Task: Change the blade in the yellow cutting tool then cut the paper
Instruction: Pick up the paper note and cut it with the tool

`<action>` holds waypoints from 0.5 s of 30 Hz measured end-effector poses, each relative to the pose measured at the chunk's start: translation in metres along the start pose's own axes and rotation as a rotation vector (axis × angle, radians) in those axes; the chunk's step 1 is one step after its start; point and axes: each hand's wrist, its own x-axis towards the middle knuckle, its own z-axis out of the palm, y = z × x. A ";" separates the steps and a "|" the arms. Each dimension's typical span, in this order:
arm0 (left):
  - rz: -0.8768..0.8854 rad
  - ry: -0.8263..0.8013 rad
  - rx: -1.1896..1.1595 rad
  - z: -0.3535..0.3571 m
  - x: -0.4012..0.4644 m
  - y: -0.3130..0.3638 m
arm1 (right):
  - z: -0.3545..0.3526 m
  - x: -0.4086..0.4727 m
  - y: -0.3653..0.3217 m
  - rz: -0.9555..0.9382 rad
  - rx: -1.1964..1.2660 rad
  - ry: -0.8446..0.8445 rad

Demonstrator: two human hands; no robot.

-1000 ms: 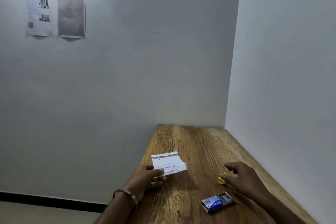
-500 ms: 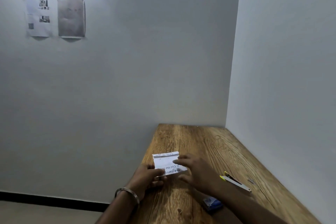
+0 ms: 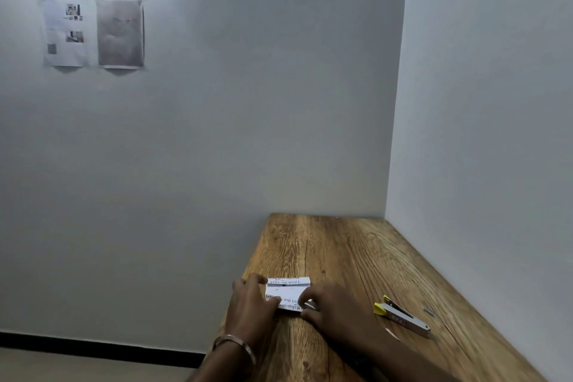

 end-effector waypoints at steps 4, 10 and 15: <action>0.255 -0.007 0.114 0.002 -0.002 -0.010 | -0.001 0.002 0.001 -0.001 -0.009 -0.001; 0.432 -0.001 0.376 0.004 -0.001 -0.019 | 0.003 0.002 0.005 -0.051 -0.046 -0.050; 0.481 -0.099 0.695 0.009 0.003 -0.020 | 0.004 0.009 0.013 -0.099 -0.115 -0.149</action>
